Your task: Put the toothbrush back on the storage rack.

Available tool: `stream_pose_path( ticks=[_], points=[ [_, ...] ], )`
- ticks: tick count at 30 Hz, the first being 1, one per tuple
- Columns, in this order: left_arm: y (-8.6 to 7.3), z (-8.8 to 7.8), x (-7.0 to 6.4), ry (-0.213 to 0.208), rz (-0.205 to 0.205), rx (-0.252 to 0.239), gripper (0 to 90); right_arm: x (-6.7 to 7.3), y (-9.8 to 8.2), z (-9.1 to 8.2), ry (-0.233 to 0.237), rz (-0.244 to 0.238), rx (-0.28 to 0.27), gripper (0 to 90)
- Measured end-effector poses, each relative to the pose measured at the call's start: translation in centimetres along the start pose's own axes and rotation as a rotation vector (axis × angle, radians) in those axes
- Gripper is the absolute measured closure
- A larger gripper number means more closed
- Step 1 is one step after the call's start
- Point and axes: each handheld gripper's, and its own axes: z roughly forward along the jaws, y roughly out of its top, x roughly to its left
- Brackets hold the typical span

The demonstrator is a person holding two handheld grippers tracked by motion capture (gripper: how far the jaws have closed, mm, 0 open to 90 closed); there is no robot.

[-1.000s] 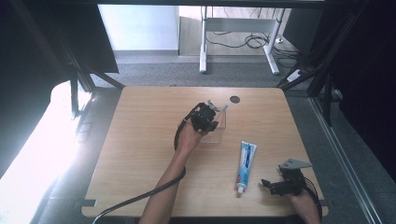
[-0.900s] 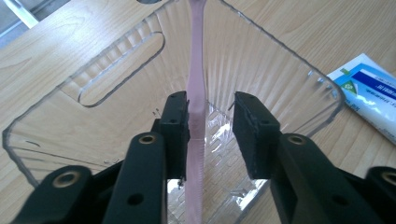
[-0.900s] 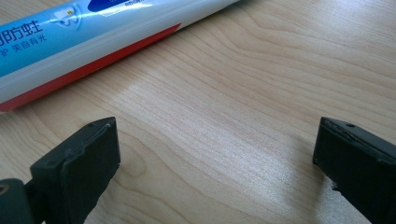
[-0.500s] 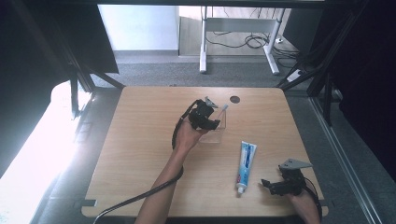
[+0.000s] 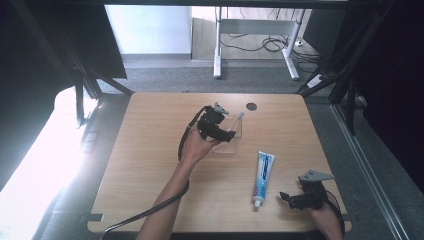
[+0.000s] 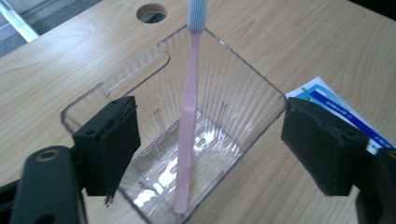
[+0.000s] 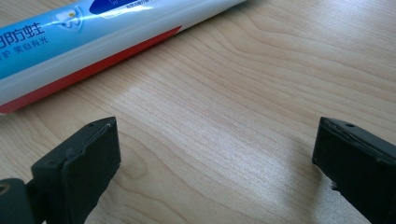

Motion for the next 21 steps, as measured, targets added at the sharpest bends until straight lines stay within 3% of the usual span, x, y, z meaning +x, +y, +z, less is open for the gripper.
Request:
stream_pose_path(
  ticks=[7,21],
  points=[
    [-0.7,-1.0,0.1,0.0,-0.005,-0.001,14.2,0.1,0.0,0.0,0.001,0.0,0.001,1.2],
    [-2.6,-2.9,0.4,0.005,0.031,-0.004,13.0,0.1,0.0,0.0,-0.003,-0.003,0.001,1.3]
  ],
)
